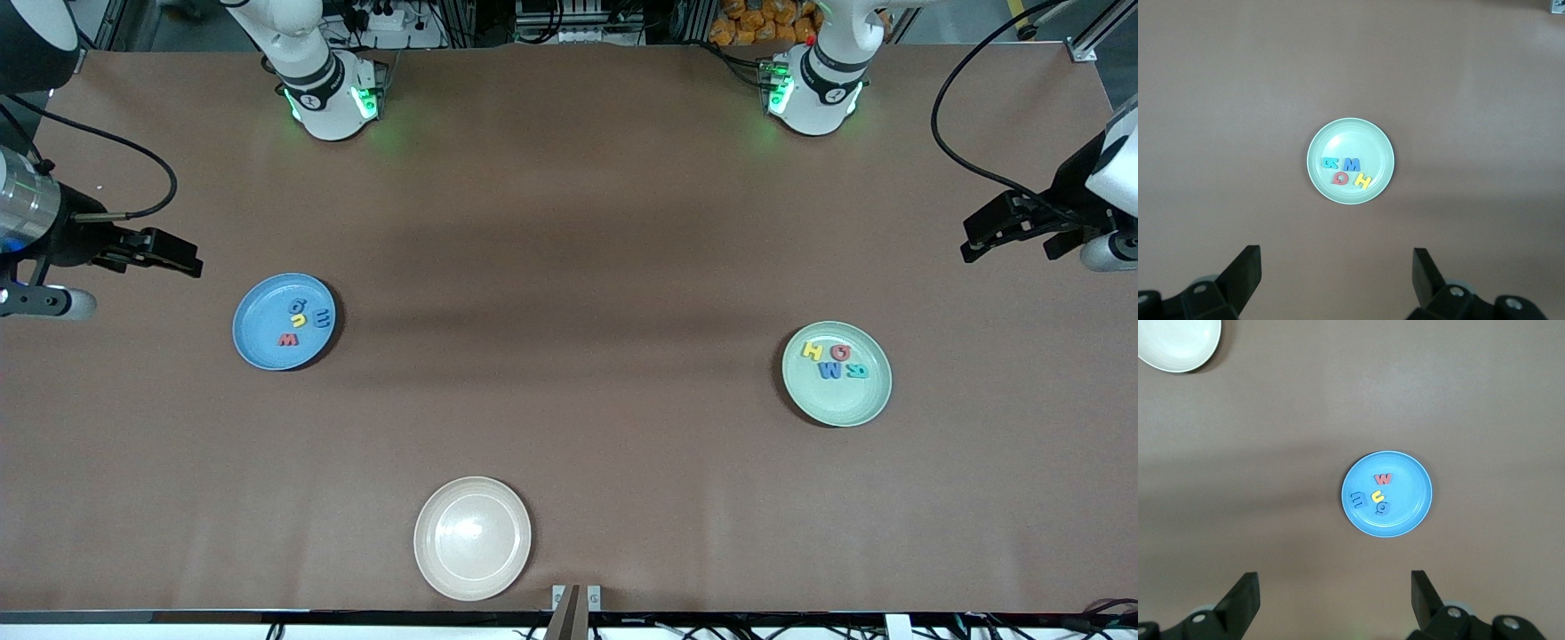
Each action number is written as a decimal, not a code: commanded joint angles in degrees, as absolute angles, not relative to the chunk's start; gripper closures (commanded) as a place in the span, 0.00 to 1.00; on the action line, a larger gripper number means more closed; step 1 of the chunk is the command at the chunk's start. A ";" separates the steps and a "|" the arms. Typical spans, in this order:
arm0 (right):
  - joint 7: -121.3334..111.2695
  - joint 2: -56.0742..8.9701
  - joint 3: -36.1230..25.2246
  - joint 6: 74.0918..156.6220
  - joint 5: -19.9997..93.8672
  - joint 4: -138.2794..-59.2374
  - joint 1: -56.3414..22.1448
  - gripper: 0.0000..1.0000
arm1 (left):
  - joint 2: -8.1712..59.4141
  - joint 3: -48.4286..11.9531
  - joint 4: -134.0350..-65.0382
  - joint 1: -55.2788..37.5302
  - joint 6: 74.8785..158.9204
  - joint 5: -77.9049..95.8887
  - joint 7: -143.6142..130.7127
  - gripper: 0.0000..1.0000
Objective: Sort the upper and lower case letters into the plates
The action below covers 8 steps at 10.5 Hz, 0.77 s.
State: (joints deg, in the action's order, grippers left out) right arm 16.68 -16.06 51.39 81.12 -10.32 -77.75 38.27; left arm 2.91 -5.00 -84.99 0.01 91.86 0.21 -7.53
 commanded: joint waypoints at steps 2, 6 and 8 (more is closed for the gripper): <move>17.84 -15.47 51.86 81.21 -9.49 -78.13 38.85 0.00 | 2.64 -5.10 -84.81 0.18 91.85 0.79 -7.03 0.00; 18.72 -13.02 34.60 82.17 -7.40 -76.92 21.93 0.00 | 2.72 -4.92 -84.81 0.18 91.85 0.79 -7.12 0.00; 17.23 -11.00 22.48 82.18 -2.14 -76.46 14.19 0.00 | 2.72 -4.83 -84.73 0.35 91.85 0.88 -7.12 0.00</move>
